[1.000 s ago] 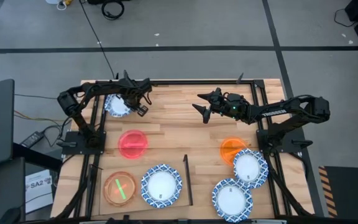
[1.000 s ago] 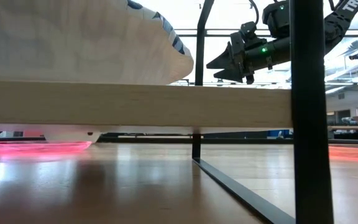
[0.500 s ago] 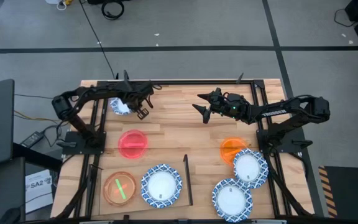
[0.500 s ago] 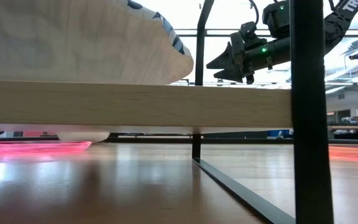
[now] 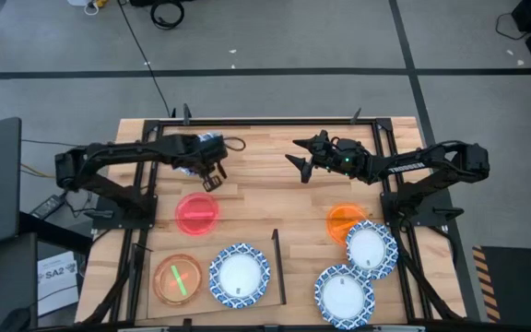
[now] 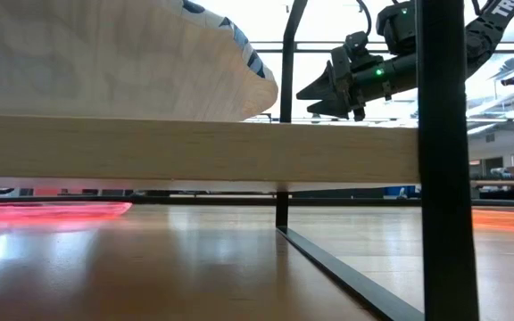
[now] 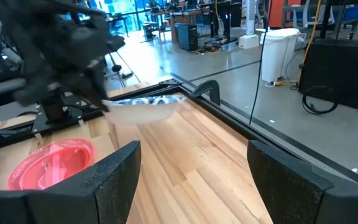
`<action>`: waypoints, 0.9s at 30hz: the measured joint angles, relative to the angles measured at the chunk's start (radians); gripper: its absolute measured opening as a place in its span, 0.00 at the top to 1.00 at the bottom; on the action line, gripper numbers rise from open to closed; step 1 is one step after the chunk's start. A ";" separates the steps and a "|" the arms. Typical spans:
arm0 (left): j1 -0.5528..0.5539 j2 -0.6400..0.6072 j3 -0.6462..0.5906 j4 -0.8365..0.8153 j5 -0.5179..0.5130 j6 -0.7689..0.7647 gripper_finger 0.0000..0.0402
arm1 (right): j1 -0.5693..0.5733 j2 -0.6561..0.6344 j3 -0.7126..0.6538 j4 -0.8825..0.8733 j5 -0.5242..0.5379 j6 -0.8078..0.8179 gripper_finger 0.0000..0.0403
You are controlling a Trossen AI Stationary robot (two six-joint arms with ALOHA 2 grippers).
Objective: Place and stack plates onto a shelf
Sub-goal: Stack the top left blue bowl on top of the other blue bowl on the shelf
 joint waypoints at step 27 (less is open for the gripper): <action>-0.715 -0.110 0.000 0.095 0.000 -0.284 0.98 | 0.000 0.000 0.000 -0.020 0.000 0.000 0.26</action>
